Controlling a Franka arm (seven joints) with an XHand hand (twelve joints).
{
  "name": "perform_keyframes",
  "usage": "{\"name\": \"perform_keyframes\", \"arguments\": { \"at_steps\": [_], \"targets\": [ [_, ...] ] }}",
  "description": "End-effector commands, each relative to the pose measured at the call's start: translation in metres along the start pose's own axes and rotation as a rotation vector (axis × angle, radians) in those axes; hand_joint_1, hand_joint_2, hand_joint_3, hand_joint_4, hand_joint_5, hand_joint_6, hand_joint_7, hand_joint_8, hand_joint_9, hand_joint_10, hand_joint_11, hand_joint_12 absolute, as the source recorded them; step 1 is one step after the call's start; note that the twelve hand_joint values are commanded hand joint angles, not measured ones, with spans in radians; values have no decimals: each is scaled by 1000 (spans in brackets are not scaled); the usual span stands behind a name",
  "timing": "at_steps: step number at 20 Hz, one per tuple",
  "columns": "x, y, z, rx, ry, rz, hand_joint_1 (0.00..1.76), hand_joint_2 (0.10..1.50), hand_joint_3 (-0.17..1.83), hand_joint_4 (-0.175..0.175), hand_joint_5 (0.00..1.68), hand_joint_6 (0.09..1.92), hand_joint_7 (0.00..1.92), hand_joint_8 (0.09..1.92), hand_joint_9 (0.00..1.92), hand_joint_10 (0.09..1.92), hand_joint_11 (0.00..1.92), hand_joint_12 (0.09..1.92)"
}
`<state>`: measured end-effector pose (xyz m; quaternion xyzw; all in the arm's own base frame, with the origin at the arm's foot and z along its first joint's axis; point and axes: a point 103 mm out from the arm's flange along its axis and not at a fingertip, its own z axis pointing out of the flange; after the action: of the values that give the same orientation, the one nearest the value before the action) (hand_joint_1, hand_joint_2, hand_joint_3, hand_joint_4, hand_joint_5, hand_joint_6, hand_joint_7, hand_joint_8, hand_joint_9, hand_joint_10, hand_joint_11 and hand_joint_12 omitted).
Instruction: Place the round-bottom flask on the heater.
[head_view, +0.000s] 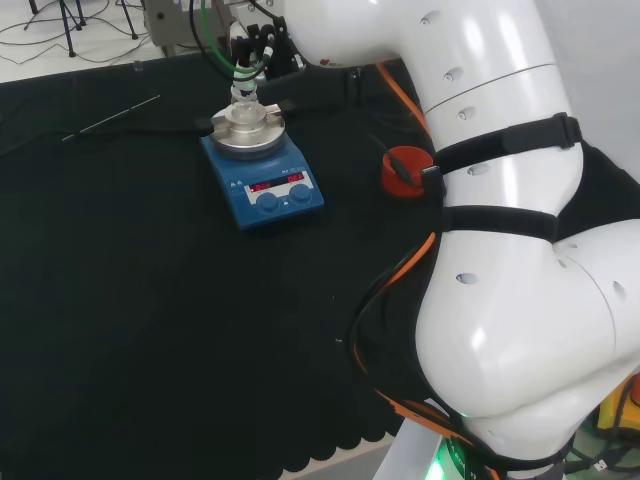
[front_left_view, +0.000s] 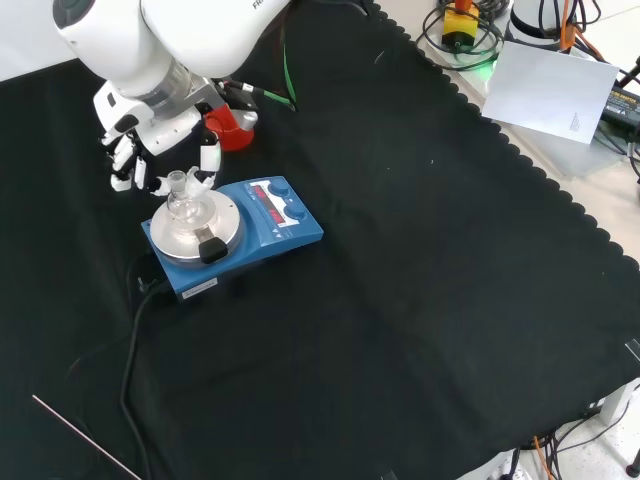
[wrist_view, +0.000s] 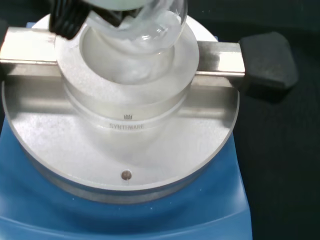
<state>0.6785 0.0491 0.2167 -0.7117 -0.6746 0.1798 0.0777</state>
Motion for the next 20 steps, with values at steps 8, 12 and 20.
{"name": "perform_keyframes", "arguments": {
  "at_steps": [8,12,20],
  "targets": [
    [-1,0,12,50,21,-3,1025,862,514,175,982,1106,292,595,418,629,85,1341],
    [1,2,11,66,23,-5,953,776,565,30,798,961,238,601,367,651,57,1340],
    [2,-2,6,38,41,-37,792,620,662,-18,365,492,172,619,315,683,16,1356]
  ]
}}
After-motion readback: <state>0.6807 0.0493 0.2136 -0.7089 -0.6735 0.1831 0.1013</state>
